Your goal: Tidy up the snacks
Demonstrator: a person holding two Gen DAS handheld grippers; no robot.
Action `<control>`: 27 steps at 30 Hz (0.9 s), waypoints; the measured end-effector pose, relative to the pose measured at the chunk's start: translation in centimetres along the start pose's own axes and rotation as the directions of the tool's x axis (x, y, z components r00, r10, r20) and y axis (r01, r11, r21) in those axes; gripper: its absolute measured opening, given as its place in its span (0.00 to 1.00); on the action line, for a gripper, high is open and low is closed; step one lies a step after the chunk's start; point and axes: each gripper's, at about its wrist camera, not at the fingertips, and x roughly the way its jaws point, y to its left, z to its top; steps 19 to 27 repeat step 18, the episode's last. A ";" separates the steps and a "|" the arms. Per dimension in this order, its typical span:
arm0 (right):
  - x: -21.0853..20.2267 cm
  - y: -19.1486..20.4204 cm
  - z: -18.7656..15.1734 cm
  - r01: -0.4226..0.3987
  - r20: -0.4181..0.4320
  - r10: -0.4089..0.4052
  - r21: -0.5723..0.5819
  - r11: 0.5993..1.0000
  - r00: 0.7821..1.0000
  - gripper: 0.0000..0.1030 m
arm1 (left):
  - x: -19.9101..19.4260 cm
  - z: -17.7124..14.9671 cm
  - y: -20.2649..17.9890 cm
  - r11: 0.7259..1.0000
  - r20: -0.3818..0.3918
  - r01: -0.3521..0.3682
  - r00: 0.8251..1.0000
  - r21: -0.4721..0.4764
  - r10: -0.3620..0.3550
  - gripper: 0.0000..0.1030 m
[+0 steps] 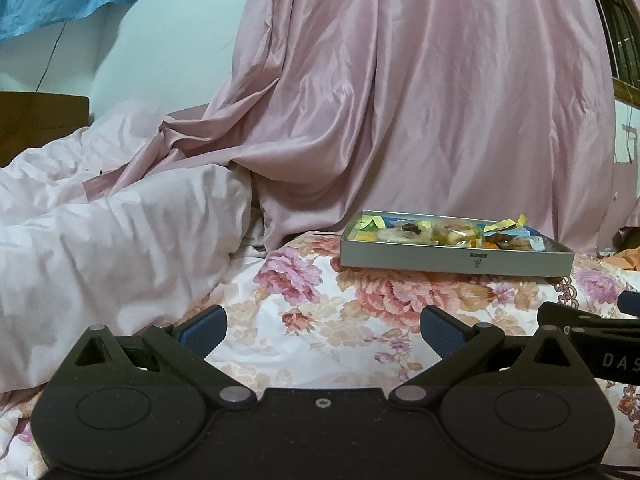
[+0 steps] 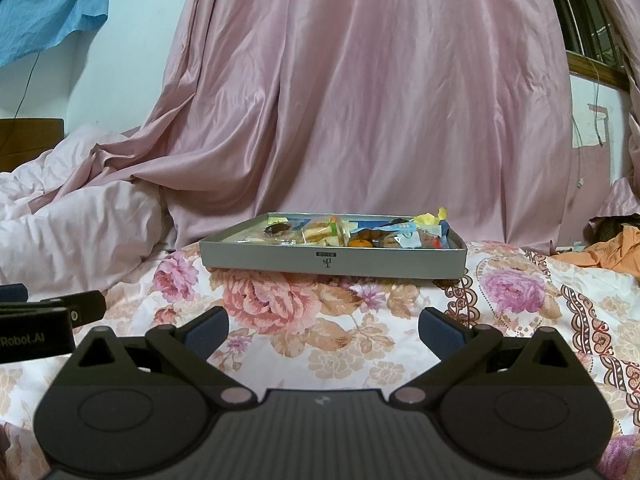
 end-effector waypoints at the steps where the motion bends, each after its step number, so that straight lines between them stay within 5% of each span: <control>1: 0.0 0.0 0.0 0.000 -0.001 0.000 0.000 1.000 1.000 1.00 | 0.0 0.0 0.0 1.000 0.002 -0.001 1.000 0.002 0.001 0.99; 27: 0.1 0.0 0.2 -0.004 -0.013 0.004 -0.004 1.000 1.000 1.00 | 0.0 0.0 0.0 1.000 0.001 -0.002 1.000 0.009 0.002 0.99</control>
